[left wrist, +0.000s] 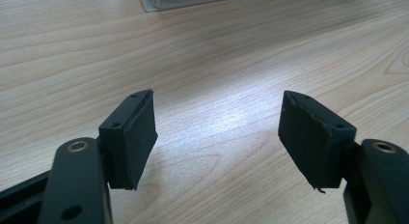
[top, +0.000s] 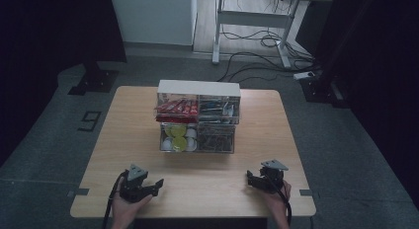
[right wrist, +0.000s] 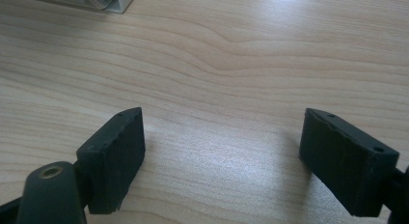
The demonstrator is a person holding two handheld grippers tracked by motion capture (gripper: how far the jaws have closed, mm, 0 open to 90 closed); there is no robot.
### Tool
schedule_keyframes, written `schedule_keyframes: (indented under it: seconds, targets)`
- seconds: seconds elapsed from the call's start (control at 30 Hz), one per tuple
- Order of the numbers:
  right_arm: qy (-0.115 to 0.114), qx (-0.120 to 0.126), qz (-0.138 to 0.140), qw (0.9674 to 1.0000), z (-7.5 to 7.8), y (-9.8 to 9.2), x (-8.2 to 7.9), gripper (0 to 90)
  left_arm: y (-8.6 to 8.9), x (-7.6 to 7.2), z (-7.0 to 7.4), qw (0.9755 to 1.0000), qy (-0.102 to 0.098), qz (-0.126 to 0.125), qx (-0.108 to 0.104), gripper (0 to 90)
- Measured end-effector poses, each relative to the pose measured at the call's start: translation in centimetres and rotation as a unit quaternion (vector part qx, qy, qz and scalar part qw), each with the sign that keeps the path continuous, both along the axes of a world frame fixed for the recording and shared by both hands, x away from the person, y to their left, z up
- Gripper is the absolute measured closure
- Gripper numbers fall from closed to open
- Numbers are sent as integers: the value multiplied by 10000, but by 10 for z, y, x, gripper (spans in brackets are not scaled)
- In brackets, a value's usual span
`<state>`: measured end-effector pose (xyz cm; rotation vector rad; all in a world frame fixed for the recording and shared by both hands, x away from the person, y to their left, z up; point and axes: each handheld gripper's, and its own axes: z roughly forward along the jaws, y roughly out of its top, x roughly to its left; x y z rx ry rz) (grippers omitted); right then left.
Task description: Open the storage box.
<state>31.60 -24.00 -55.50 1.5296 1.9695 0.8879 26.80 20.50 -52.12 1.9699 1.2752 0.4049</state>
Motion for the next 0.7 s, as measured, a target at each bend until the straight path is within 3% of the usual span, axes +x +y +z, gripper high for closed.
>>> schedule_keyframes:
  seconds: [0.17, 0.33, 0.7]
  targets:
    - [-7, 2, 61, 10000, 0, 0, 0, 171, 1, 1, -3, 9999, 83, -29, -96, 298]
    - [-51, -33, 112, 9999, 0, 1, -1, 194, 1, 0, -3, 9999, 83, -9, -59, 298]
    - [-114, 123, 84, 9998, 2, -5, -2, 324, 5, 0, -3, 9999, 75, 76, -77, 311]
